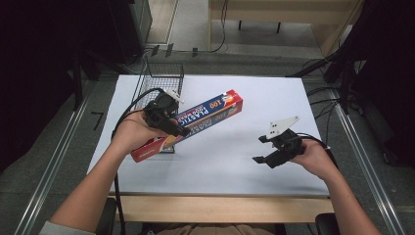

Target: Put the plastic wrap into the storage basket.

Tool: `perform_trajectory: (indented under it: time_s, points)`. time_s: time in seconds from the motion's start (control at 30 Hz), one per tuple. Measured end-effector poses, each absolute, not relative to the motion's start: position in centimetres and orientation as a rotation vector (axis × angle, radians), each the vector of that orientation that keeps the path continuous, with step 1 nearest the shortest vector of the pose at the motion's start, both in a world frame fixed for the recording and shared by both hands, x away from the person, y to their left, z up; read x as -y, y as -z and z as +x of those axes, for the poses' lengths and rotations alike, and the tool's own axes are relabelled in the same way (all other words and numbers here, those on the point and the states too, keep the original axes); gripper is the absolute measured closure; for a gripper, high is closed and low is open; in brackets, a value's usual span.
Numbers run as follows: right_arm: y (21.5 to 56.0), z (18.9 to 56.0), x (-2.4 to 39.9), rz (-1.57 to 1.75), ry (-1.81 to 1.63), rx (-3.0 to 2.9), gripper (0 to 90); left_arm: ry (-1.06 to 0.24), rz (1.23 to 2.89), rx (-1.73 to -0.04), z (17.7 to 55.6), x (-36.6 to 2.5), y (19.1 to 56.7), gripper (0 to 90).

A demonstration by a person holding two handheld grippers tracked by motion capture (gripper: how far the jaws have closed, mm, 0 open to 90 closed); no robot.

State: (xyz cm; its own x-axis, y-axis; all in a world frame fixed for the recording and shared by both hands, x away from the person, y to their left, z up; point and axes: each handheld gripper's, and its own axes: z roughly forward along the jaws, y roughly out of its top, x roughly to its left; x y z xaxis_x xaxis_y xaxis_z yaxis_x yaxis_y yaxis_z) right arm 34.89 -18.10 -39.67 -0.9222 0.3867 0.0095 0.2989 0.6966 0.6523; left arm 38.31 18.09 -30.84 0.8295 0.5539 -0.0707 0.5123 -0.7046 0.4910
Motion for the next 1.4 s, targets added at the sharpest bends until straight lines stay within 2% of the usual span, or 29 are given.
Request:
perform_trajectory:
  time_s: [0.67,0.9,1.07,1.4]
  points:
    - [43.0,35.1,17.2,0.654,-0.962,-2.774,26.1,-0.171,2.411,-1.003,41.3,-21.1,29.5,40.7]
    - [43.7,35.2,16.8,0.657,-0.937,-2.795,26.1,-0.195,2.346,-1.152,42.8,-22.3,29.5,40.7]
    - [43.9,35.3,16.7,0.666,-0.926,-2.797,26.1,-0.275,2.313,-1.249,43.9,-22.7,29.5,40.7]
    - [44.1,35.3,16.7,0.667,-0.903,-2.774,26.0,-0.305,2.192,-1.469,46.0,-24.2,30.5,40.6]
